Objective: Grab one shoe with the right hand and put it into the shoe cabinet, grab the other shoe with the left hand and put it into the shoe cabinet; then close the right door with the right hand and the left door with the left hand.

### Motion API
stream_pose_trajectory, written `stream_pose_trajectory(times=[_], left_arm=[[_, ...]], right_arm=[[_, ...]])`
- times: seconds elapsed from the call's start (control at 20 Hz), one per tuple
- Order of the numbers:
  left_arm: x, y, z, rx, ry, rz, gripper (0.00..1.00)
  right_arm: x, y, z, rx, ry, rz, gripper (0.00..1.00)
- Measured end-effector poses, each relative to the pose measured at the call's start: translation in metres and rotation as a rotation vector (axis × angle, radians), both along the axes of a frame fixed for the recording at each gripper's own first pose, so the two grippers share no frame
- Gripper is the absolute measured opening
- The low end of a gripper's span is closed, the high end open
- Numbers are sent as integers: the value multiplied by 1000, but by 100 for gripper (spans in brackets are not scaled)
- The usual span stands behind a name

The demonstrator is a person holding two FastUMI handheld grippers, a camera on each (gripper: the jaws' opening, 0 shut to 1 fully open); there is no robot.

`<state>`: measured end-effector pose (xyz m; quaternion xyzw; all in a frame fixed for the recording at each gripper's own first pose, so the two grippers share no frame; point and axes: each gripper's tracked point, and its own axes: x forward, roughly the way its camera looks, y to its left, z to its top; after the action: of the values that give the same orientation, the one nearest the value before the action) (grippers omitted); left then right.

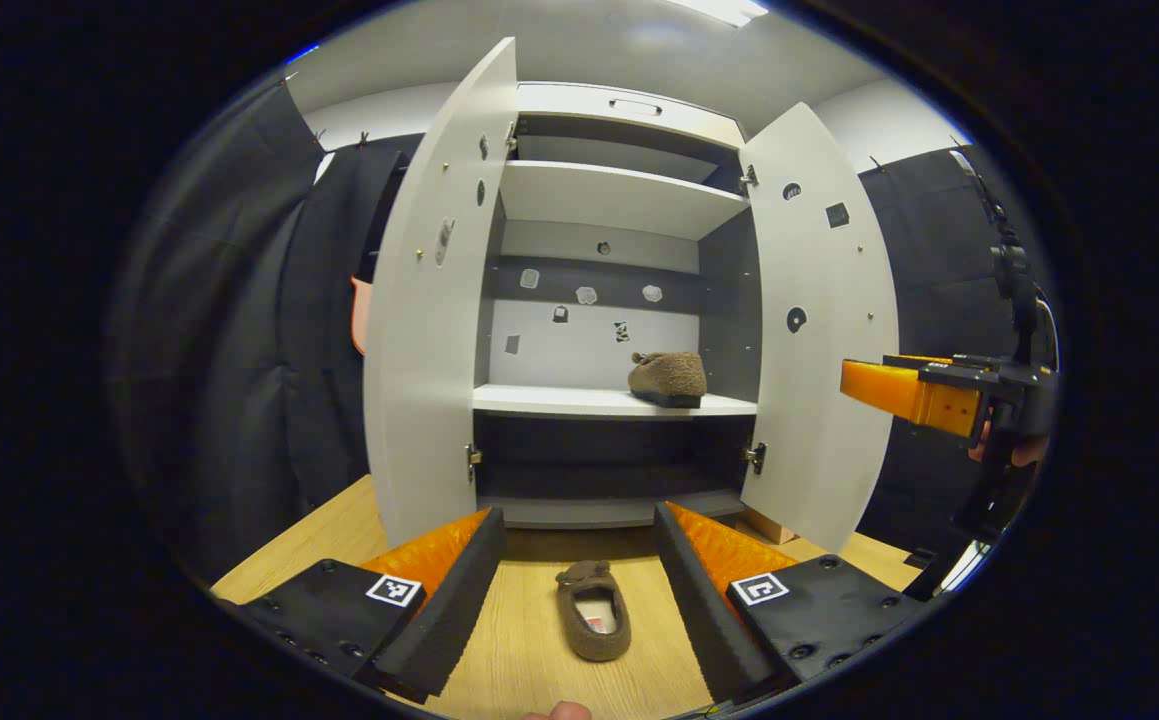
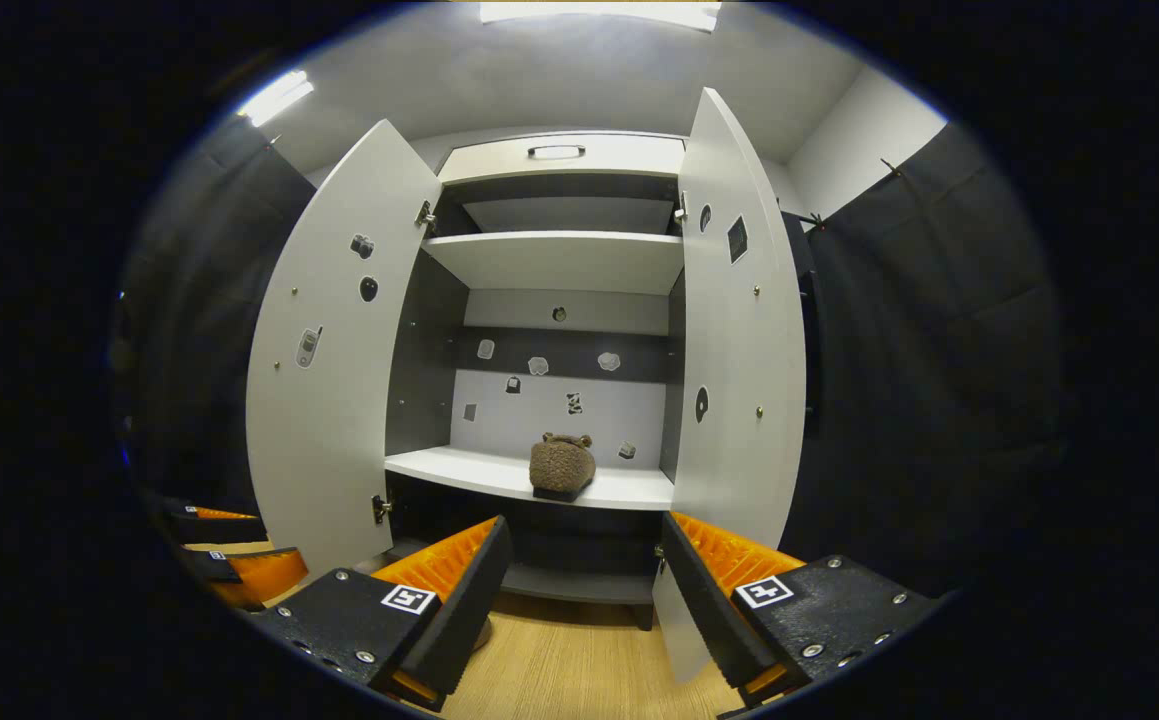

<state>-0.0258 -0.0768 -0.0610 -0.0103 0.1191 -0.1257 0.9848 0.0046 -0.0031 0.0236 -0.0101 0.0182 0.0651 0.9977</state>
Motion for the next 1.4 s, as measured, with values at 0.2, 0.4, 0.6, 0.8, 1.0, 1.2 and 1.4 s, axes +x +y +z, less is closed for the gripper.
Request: stream_pose_trajectory(times=[0.2, 0.4, 0.6, 0.8, 1.0, 1.2, 1.4], left_arm=[[44, -18, -12, -4, 43, -85, 97], [68, -19, -107, 30, 245, -158, 97], [72, 4, -226, 110, 519, -137, 93], [85, 25, -289, 100, 685, -46, 91], [108, 34, -320, 167, 709, -9, 91], [131, 30, -326, 135, 670, -24, 95], [134, 18, -334, 95, 657, -16, 72]], right_arm=[[-15, -9, -13, 26, 3, -26, 93], [-23, -24, -30, 55, 65, -34, 93], [-32, -39, -52, 47, 109, -79, 93], [-34, -46, -65, 77, 153, -94, 93], [-33, -58, -70, 95, 176, -132, 93], [-39, -69, -75, 66, 190, -162, 93], [-38, -69, -81, 57, 215, -160, 93]])
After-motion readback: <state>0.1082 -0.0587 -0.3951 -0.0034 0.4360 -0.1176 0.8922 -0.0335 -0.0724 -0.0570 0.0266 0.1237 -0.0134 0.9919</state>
